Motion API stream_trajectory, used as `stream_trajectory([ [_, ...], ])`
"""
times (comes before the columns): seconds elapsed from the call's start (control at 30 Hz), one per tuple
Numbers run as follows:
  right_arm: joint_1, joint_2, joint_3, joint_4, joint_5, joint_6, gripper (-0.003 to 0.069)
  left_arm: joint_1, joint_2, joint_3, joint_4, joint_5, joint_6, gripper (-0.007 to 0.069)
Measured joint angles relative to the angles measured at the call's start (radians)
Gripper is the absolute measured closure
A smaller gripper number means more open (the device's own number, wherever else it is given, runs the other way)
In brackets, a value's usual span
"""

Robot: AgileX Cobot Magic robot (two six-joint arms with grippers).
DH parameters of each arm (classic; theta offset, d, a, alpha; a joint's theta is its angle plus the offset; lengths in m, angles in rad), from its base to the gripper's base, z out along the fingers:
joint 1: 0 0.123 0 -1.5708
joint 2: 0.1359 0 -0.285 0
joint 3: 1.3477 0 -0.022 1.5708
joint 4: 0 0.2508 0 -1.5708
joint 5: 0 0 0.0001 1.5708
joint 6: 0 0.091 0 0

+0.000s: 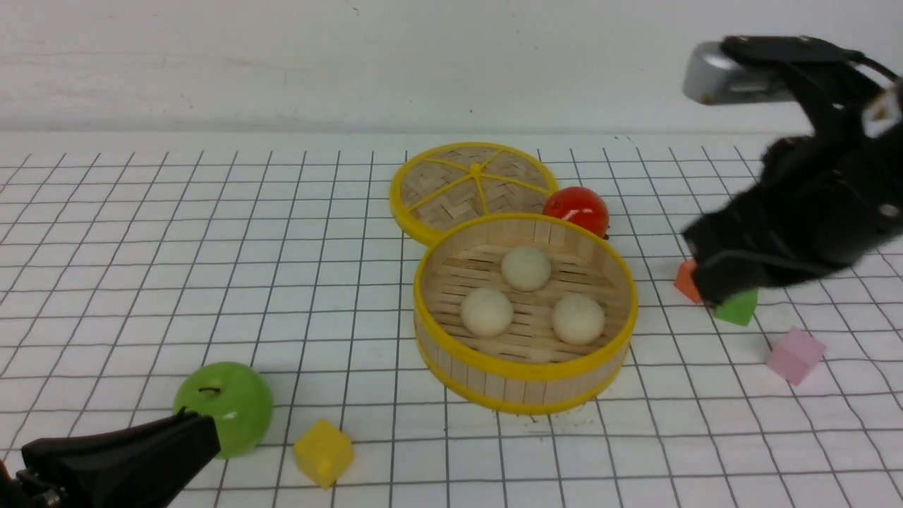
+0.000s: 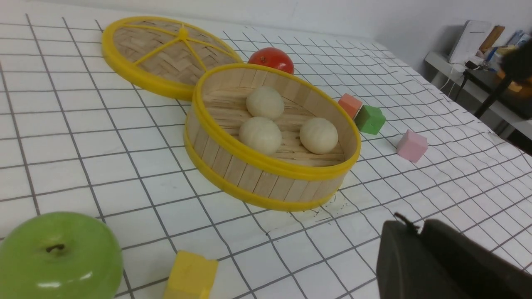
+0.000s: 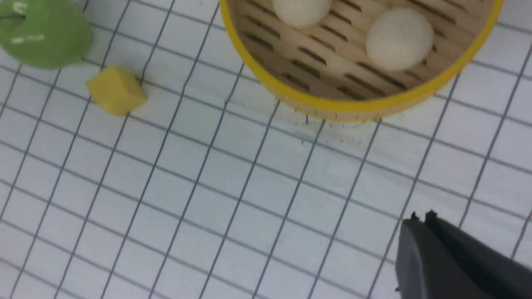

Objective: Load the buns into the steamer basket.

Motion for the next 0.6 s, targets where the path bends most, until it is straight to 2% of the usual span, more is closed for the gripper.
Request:
stream_trajectory([
  [0.13, 0.0, -0.09, 0.027, 0.022, 0.108, 0.009, 0.0671, 0.0, 0.0, 0.0, 0.0, 0.0, 0.0, 0.0566],
  [0.37, 0.025, -0.144, 0.028, 0.022, 0.119, 0.009, 0.0669, 0.0, 0.0, 0.0, 0.0, 0.0, 0.0, 0.0557],
  [0.43, 0.049, -0.153, 0.033, -0.026, 0.118, 0.003, 0.0669, 0.0, 0.0, 0.0, 0.0, 0.002, 0.0, 0.0557],
  [0.5, 0.076, -0.215, 0.111, -0.075, 0.07, -0.018, 0.0669, 0.0, 0.0, 0.0, 0.0, 0.003, 0.0, 0.0557],
  [0.6, 0.064, -0.36, 0.295, -0.084, -0.128, -0.026, 0.0669, 0.0, 0.0, 0.0, 0.0, 0.005, 0.0, 0.0556],
])
